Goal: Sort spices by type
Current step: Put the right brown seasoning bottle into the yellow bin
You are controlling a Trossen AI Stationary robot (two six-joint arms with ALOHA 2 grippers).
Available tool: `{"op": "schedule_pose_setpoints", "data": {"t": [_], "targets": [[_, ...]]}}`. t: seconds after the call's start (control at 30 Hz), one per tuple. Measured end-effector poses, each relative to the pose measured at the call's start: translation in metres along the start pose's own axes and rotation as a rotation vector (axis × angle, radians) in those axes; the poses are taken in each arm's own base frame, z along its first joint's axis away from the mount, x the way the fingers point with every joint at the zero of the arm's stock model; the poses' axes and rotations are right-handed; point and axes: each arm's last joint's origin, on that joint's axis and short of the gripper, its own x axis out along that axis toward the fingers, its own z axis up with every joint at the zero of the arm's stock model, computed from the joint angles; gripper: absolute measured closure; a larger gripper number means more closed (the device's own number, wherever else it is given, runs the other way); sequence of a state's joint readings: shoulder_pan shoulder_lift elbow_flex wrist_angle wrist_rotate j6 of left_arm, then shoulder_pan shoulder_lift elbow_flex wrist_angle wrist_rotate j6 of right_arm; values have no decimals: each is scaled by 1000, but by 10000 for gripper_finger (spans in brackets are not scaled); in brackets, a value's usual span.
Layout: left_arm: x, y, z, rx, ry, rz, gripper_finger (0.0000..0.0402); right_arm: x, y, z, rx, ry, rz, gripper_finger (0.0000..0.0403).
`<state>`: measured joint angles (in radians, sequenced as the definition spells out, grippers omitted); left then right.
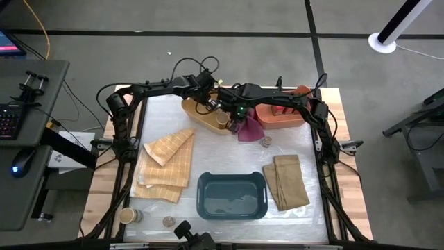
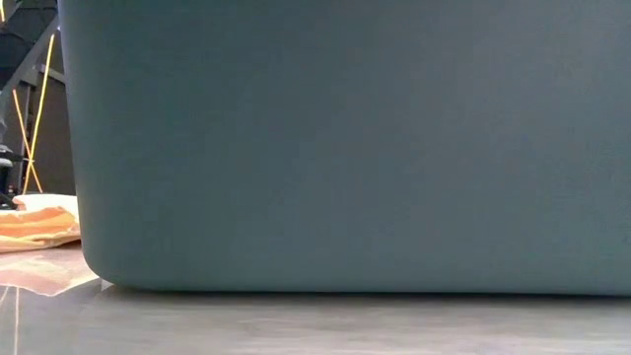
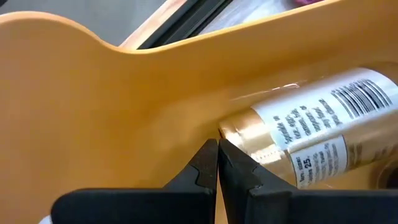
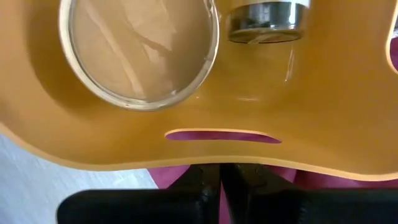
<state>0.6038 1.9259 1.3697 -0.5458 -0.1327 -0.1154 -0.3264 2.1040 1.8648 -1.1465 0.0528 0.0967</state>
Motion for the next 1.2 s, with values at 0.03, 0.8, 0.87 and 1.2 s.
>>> {"op": "schedule_pose_setpoints", "data": {"t": [0.03,0.8,0.87,1.2], "targets": [[0,0,0,1,0,6,401,0,0,0,0,0,0,402],[0,-14,-12,-86,45,130,401,0,0,3,-5,-30,-1,403],[0,-14,-12,-103,43,119,401,0,0,3,-5,-31,0,403],[0,-17,-12,-133,55,42,401,0,0,8,4,-79,16,403]]}}
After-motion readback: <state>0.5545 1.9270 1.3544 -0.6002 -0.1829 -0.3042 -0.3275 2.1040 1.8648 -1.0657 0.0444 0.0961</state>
